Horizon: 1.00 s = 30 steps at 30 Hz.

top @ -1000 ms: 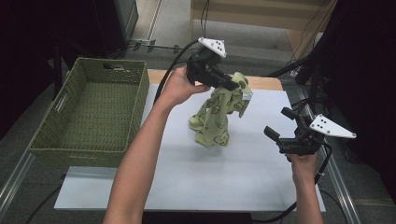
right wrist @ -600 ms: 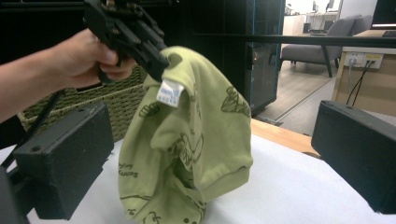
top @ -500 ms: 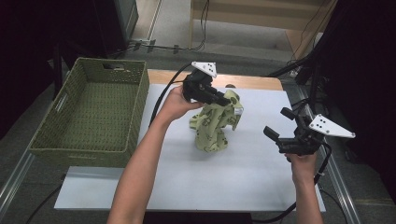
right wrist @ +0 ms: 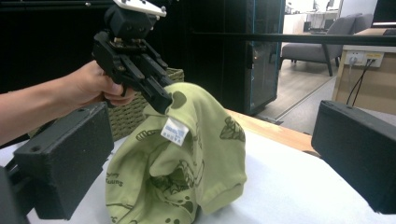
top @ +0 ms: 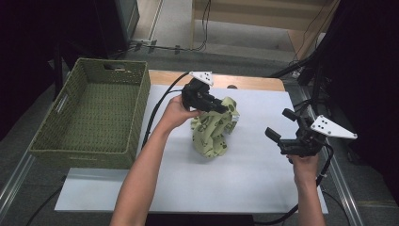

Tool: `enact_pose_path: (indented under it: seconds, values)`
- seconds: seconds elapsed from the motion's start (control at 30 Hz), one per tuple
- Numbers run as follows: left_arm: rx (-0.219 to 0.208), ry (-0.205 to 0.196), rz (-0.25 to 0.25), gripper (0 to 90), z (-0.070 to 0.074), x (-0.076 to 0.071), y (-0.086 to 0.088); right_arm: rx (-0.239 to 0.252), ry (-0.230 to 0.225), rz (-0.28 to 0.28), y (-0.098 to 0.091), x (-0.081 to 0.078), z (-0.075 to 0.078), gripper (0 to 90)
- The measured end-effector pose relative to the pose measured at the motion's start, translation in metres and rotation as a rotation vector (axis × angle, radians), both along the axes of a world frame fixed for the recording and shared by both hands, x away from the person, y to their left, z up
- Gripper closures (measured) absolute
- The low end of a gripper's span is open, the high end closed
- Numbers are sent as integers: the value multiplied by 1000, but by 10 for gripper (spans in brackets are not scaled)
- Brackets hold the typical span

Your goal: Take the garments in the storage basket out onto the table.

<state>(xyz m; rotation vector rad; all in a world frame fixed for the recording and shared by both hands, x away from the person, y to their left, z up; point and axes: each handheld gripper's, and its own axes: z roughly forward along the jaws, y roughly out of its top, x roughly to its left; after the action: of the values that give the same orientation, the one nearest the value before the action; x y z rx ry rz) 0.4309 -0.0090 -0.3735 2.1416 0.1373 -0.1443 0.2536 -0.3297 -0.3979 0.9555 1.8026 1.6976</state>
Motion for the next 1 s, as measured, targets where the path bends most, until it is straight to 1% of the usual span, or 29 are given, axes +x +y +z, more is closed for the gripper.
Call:
enact_pose_path:
  seconds: [0.1, 0.13, 0.17, 0.2, 0.23, 0.27, 0.3, 0.37, 0.43, 0.47, 0.53, 0.6, 0.63, 0.7, 0.77, 0.87, 0.93, 1.0]
  values:
    - [-7, -9, 32, 651, -4, 0, 1, 4, 4, -1, -1, 0, 0, 0]
    - [-11, -23, 55, 612, -5, -1, 1, 4, 6, -1, -1, 0, 0, 0]
    - [-18, -27, 70, 536, -5, -1, 1, 4, 5, -1, -1, 0, -1, 0]
    - [-29, -32, 86, 482, -5, -2, 2, 3, 5, -1, -1, 0, -1, 0]
    - [-34, -29, 86, 423, -4, -1, 3, 2, 4, -1, -1, 0, -1, 0]
    - [-42, -32, 85, 328, -4, -2, 3, 2, 4, -2, -1, 1, -1, 0]
    - [-37, -39, 97, 251, -3, -2, 3, 3, 6, -2, -1, 1, -1, 0]
    - [-12, -51, 141, 130, -2, -3, 3, 4, 6, -2, -1, 1, -1, 0]
    - [-6, -57, 159, 126, 0, -4, 4, 2, 6, 0, -1, 1, -1, 0]
    - [-18, -55, 157, 123, 2, -5, 5, 3, 7, 0, -1, 1, -1, 0]
    - [-35, -41, 157, 66, 5, -6, 7, 1, 10, 3, -1, 1, -1, 0]
    - [-45, -42, 163, 43, 9, -9, 10, 0, 8, 8, 0, 2, -2, 0]
    - [-47, -42, 164, 20, 10, -10, 12, 0, 14, 6, 0, 1, -2, 0]
    - [-56, -48, 170, 8, 13, -14, 17, -3, 11, 9, 1, 2, -2, 0]
    - [-87, -40, 167, 7, 16, -16, 24, -4, 13, 13, 1, 2, -2, 0]
    - [-150, -20, 193, 0, 18, -18, 40, -6, 14, 17, 2, 3, -2, 0]
    - [-173, -9, 209, 0, 20, -19, 50, -7, 14, 19, 3, 3, -2, 0]
    - [-181, -12, 226, 0, 21, -21, 58, -6, 16, 22, 3, 4, -3, 0]
